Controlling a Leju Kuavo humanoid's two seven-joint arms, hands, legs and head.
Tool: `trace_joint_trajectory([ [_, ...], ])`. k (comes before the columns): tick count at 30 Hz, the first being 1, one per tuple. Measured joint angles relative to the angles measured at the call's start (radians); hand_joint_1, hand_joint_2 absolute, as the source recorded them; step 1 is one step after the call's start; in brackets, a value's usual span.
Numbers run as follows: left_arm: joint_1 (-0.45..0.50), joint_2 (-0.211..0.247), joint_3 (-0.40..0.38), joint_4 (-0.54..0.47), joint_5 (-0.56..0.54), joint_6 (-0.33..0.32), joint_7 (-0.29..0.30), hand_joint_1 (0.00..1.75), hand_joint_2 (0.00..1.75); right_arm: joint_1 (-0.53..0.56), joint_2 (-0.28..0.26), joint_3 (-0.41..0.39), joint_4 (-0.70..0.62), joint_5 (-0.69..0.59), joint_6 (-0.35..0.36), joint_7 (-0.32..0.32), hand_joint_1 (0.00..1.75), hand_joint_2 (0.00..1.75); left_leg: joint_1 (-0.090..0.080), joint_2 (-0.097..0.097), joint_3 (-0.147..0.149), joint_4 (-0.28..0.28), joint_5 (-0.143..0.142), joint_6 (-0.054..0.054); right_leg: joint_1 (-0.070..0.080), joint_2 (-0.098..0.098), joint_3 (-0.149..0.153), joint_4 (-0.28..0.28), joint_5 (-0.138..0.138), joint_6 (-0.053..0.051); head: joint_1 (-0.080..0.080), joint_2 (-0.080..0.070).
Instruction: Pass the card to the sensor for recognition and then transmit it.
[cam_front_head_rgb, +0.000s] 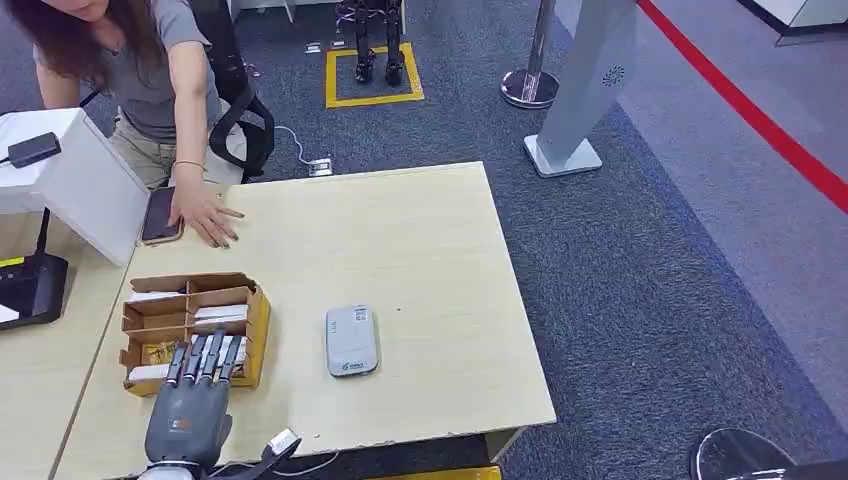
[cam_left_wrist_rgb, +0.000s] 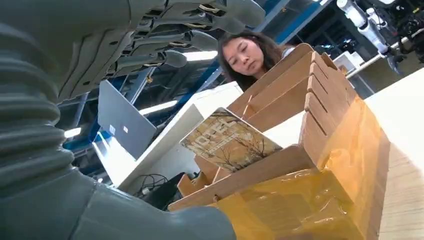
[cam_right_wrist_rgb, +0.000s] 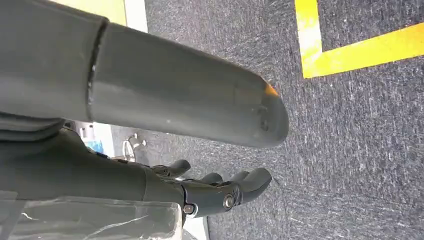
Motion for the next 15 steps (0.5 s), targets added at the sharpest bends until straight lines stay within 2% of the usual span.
trace_joint_trajectory([
  [15,-0.015,0.000,0.013,0.002,0.000,-0.023,0.023,0.00,1.75,0.000,0.000,0.000,0.000,0.009,0.002,0.003,0.00,0.00,0.000,0.000,0.000,0.000,0.000,0.000,0.000,0.000,0.000,0.000,0.000,0.000,0.000,0.000],
])
